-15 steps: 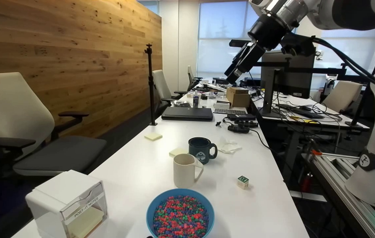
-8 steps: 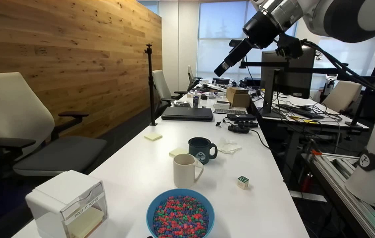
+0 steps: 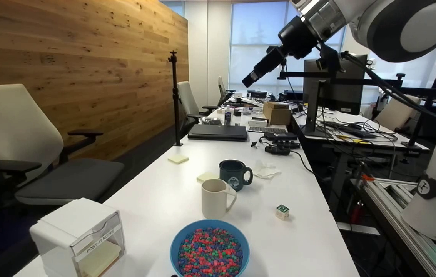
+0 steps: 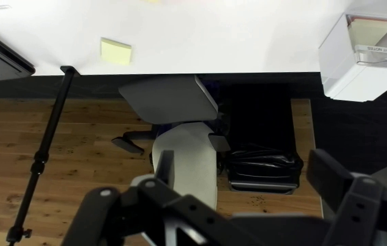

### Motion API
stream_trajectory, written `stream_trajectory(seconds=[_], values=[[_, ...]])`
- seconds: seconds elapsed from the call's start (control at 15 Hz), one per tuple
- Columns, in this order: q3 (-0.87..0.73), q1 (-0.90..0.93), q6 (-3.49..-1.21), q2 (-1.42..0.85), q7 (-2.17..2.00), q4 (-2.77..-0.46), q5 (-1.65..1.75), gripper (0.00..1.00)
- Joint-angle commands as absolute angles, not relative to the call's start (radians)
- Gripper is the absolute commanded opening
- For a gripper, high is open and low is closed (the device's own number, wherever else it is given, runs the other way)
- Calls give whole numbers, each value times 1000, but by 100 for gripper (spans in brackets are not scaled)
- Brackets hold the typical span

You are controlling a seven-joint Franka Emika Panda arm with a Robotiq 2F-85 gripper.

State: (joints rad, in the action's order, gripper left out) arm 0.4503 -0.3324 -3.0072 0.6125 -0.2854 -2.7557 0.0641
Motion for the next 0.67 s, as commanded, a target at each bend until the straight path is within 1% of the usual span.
stream_trajectory(seconds=[0.0, 0.13, 0.27, 0.33, 0.47, 0.6], values=[[451, -323, -2975, 597, -309, -2755, 77, 100], [394, -253, -2939, 584, -280, -2755, 56, 100], [285, -124, -2858, 559, -223, -2751, 16, 100], [268, -108, -2817, 561, -224, -2744, 20, 100], [207, -48, -2830, 520, -212, -2727, 13, 100], [191, -35, -2843, 500, -223, -2706, 28, 100]])
